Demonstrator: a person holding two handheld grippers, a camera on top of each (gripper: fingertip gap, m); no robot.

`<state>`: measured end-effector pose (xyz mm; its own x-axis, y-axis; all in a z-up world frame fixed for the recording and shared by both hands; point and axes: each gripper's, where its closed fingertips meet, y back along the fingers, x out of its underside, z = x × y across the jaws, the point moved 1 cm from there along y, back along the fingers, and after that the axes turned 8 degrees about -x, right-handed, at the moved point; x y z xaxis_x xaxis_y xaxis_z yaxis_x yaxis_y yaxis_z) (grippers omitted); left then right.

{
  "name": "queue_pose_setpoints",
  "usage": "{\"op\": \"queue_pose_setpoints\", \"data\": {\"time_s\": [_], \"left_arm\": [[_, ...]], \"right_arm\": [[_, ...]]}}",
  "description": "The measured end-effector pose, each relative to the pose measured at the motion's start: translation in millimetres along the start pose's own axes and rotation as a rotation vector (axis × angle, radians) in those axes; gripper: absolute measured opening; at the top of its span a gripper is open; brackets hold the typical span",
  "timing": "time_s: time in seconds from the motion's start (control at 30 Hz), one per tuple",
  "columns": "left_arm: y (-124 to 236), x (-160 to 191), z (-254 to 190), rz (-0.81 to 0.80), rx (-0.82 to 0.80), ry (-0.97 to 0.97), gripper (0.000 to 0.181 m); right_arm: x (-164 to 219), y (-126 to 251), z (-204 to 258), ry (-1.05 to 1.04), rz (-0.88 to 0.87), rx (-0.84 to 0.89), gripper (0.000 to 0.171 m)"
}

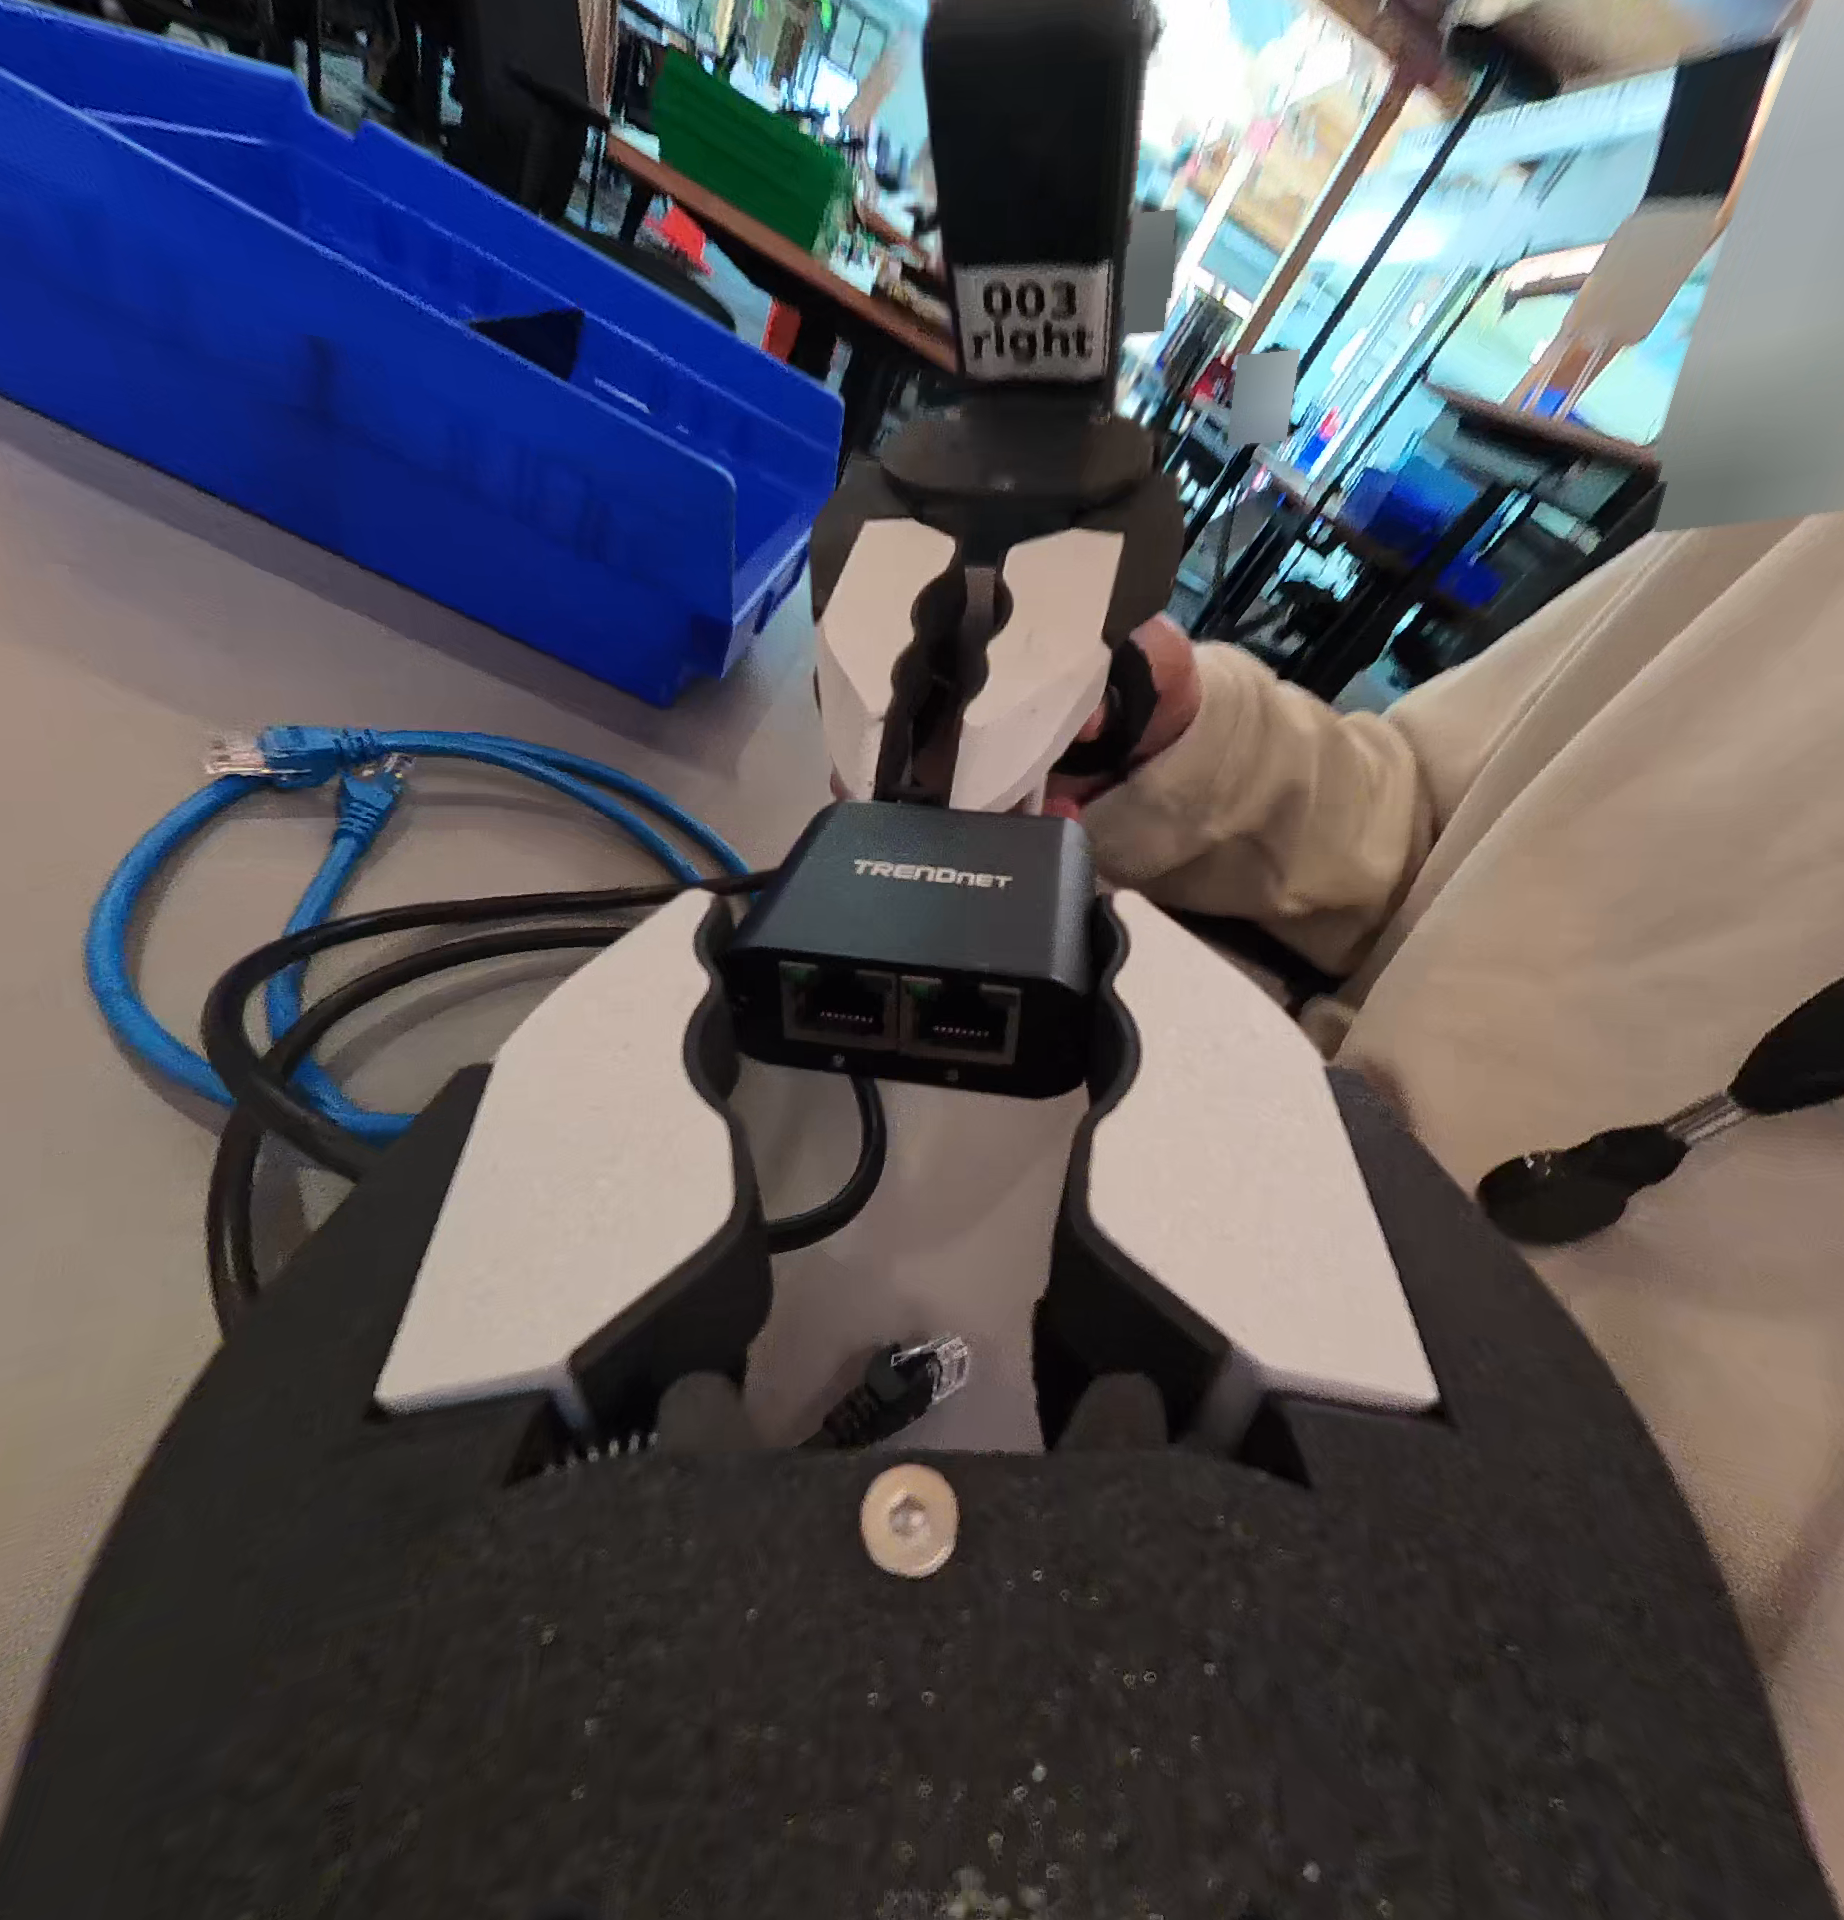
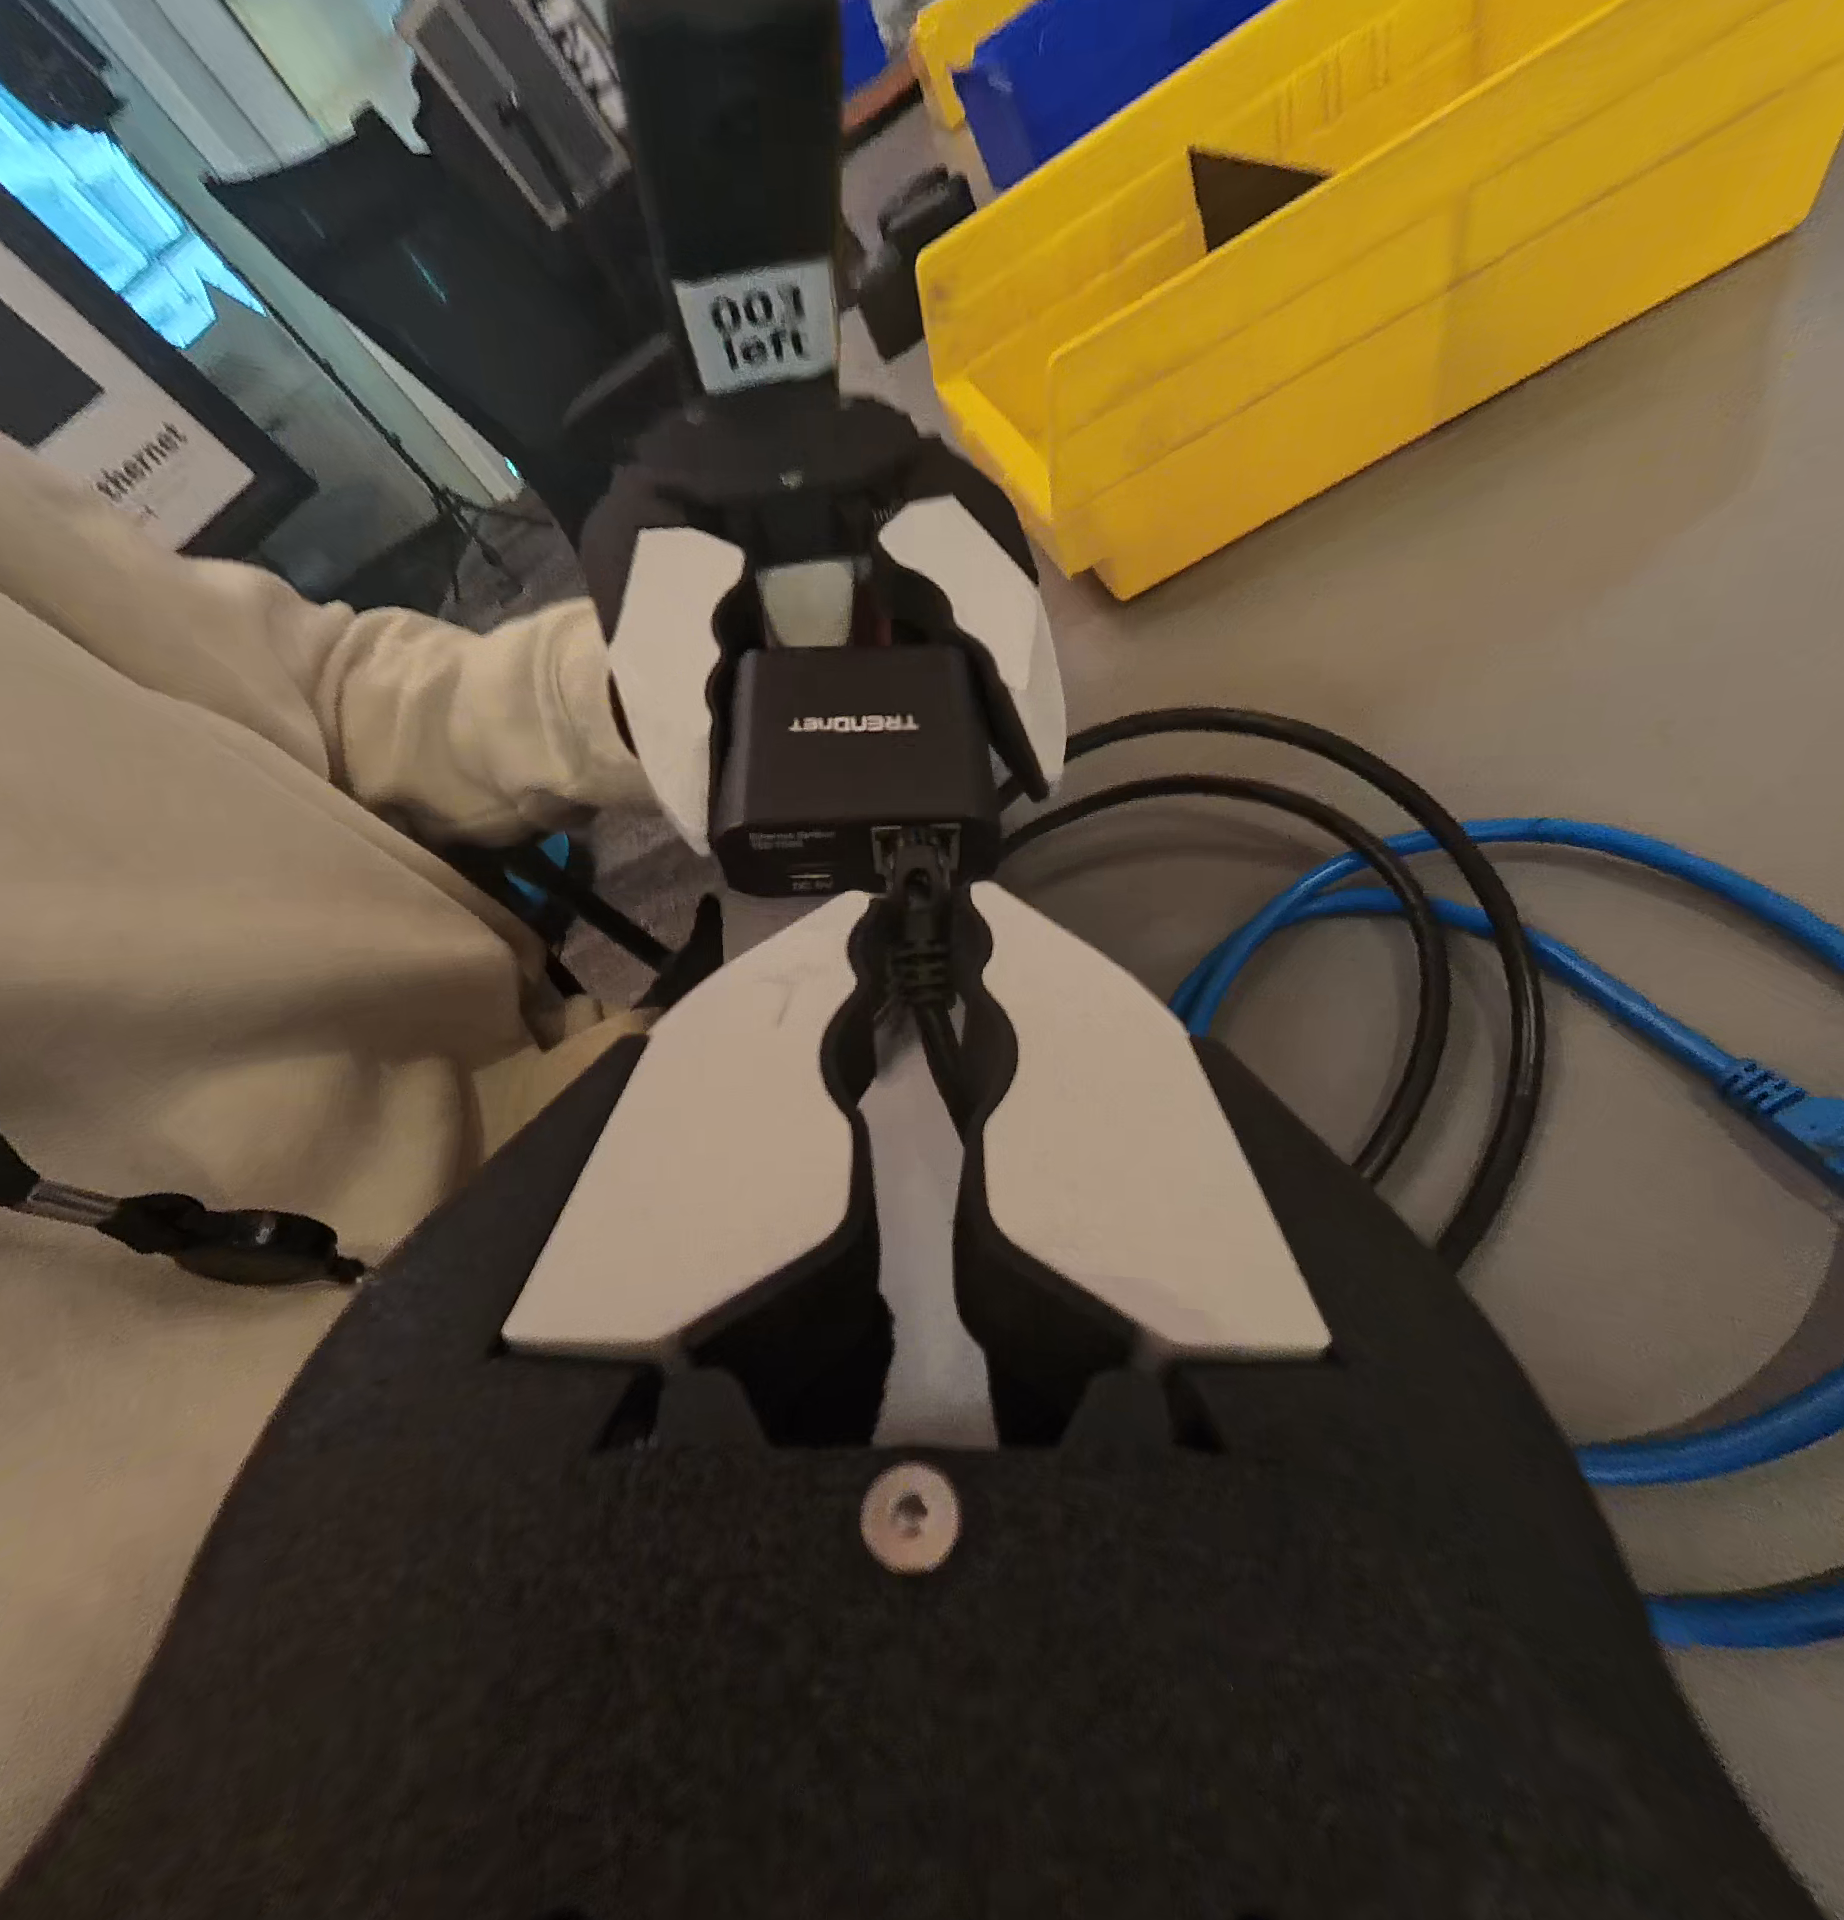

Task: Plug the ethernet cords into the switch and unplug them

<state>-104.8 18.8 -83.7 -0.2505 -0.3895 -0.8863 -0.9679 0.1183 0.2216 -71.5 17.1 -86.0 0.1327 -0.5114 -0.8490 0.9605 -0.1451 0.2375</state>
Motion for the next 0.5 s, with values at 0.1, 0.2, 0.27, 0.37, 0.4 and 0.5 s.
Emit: {"op": "queue_pose_setpoints", "data": {"time_s": [0.1, 0.2, 0.27, 0.37, 0.4, 0.5], "left_arm": [[-0.1, -1.1, 1.5, -0.028, 0.009, 0.034, 0.065], [1.5, -5.7, 3.2, -0.085, 0.036, 0.081, 0.065], [0.6, -2.8, 5.6, -0.073, 0.015, 0.061, 0.065], [0.7, -5.8, 4.5, -0.115, 0.034, 0.102, 0.065], [-0.8, -3.7, 4.0, -0.105, 0.030, 0.090, 0.065], [-2.9, -6.5, 3.3, -0.119, 0.006, 0.074, 0.065]], "right_arm": [[-1.7, 0.0, -1.1, -0.008, -0.047, -0.007, 0.011], [-8.8, 0.0, -1.3, 0.000, -0.120, 0.003, 0.012], [-5.6, -1.5, -4.3, 0.014, -0.102, 0.027, 0.012], [-11.3, -0.3, -2.5, 0.004, -0.178, 0.010, 0.012], [-10.6, -1.6, -2.3, 0.007, -0.170, 0.010, 0.013], [-13.6, 1.2, -3.5, -0.006, -0.198, 0.006, 0.013]]}}
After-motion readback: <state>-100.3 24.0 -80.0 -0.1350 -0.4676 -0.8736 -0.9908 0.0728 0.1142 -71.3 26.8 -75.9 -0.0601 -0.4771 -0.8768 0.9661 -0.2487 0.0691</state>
